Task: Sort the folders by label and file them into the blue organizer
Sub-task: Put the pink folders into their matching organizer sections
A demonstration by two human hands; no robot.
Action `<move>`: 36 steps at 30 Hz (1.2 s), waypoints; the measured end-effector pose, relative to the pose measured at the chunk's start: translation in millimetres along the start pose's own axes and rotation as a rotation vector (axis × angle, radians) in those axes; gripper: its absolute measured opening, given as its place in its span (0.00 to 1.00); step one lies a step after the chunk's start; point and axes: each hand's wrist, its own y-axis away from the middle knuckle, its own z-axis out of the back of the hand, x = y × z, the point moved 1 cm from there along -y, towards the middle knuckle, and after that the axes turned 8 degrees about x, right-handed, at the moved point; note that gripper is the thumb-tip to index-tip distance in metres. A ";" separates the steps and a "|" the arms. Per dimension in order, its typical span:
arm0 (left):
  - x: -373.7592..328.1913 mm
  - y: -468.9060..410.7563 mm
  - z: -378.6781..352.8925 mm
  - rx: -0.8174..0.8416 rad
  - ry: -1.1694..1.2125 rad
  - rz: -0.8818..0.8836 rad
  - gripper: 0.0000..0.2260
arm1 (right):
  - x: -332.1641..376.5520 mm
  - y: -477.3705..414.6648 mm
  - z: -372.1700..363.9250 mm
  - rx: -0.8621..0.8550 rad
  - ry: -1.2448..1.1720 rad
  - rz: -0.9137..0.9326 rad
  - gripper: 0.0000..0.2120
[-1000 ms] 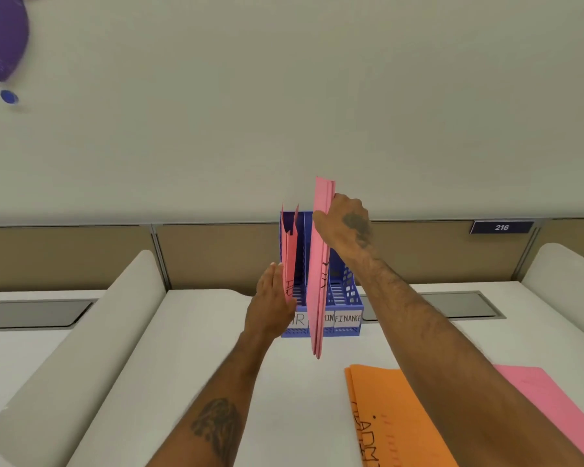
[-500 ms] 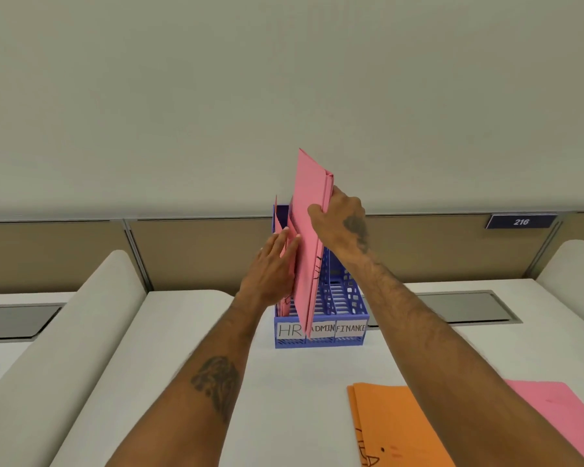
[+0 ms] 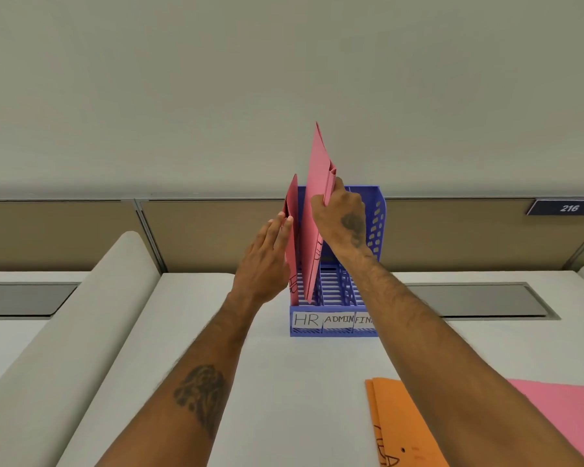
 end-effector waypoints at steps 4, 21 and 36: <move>-1.3 -4.1 -6.9 -0.022 -0.042 -0.003 0.36 | -10.5 1.9 -18.6 -0.009 0.015 -0.001 0.17; -6.4 -4.5 -13.0 -0.107 -0.043 -0.018 0.30 | -52.6 27.7 -74.3 0.221 0.040 -0.142 0.20; -13.0 11.0 -4.0 -0.051 -0.161 0.040 0.36 | -53.2 56.5 -51.0 0.513 0.108 -0.116 0.43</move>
